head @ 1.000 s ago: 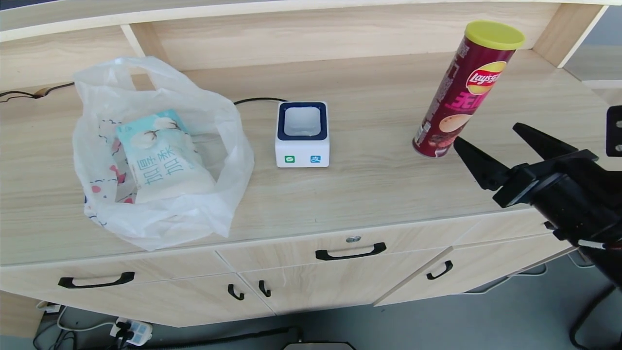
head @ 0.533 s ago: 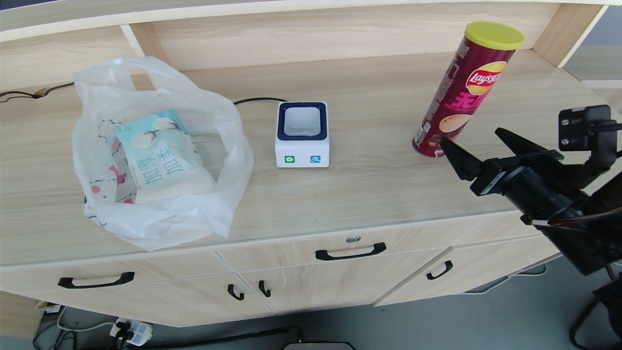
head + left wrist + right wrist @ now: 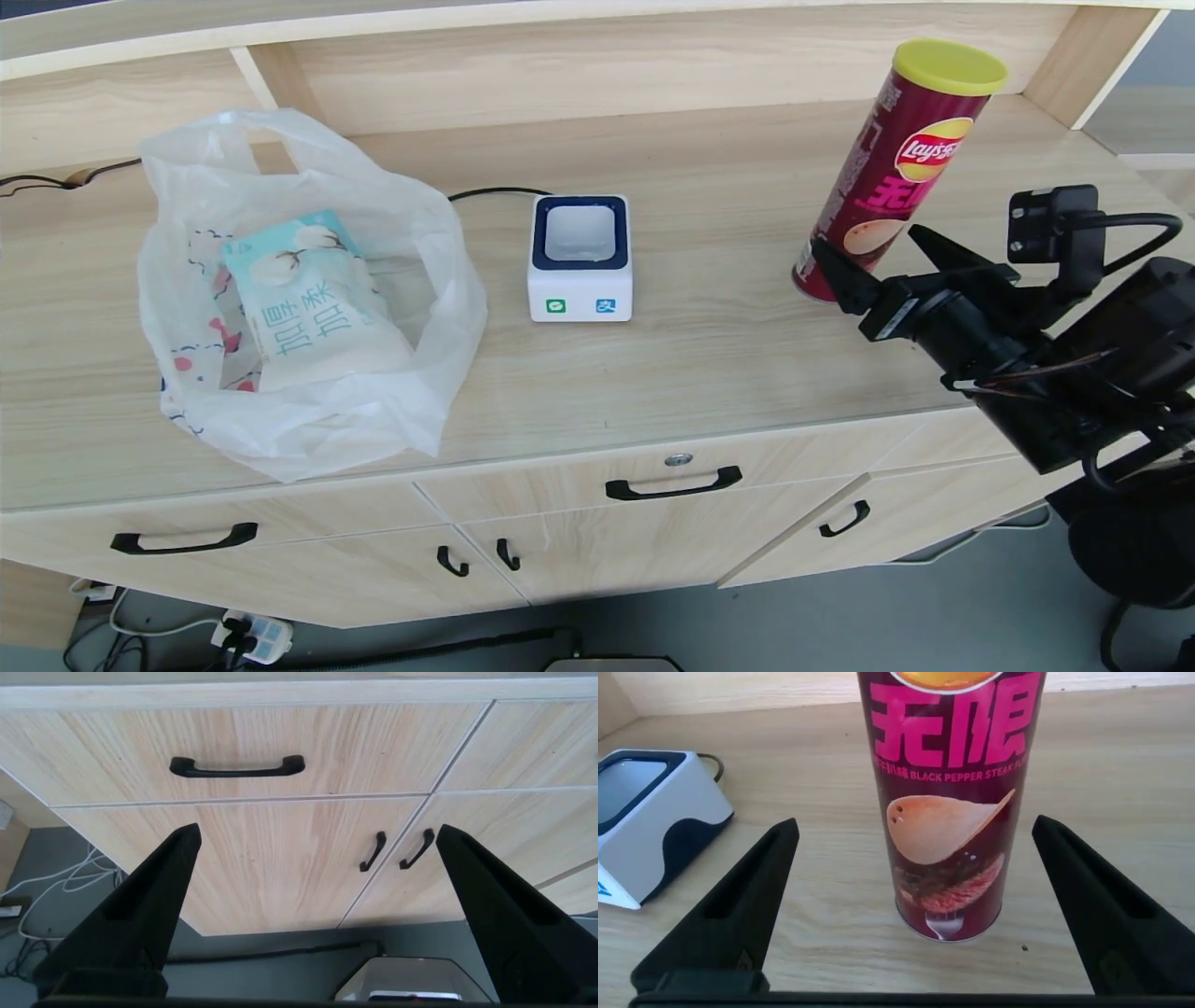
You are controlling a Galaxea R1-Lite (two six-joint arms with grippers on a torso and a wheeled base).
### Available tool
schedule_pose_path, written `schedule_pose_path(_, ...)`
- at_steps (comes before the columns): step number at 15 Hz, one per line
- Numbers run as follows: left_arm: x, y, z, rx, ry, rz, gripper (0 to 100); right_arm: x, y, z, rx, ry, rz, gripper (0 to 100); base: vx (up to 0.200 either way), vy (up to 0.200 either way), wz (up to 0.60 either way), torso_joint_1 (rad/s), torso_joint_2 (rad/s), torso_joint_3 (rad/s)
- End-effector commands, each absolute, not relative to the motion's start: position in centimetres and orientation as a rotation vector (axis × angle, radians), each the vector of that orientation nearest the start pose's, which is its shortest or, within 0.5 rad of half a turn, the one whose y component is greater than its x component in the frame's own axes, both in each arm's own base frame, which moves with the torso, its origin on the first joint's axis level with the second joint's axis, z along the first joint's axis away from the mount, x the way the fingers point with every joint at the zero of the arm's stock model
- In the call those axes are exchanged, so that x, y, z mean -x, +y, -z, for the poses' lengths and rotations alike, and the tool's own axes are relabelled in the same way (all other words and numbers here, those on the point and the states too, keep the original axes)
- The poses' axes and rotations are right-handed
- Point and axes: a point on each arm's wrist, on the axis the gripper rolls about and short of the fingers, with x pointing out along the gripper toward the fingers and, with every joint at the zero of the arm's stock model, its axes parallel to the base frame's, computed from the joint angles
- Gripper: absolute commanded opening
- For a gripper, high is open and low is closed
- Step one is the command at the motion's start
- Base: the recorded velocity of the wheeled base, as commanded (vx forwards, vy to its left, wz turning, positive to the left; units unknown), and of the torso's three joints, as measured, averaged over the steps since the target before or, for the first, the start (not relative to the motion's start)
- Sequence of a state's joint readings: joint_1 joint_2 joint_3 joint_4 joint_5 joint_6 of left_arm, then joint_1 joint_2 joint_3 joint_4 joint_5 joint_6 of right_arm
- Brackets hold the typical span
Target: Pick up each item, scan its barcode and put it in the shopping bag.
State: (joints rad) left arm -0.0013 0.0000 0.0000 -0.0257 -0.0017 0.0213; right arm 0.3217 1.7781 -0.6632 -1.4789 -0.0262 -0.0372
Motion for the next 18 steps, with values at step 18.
schedule_pose_path(18, 2.3, 0.0, -7.8, -0.023, -0.026, 0.003, 100, -34.2, 10.3, -21.4, -0.082, -0.435, -0.354, 100, 0.0, 0.0, 0.0, 0.0, 0.0, 0.0)
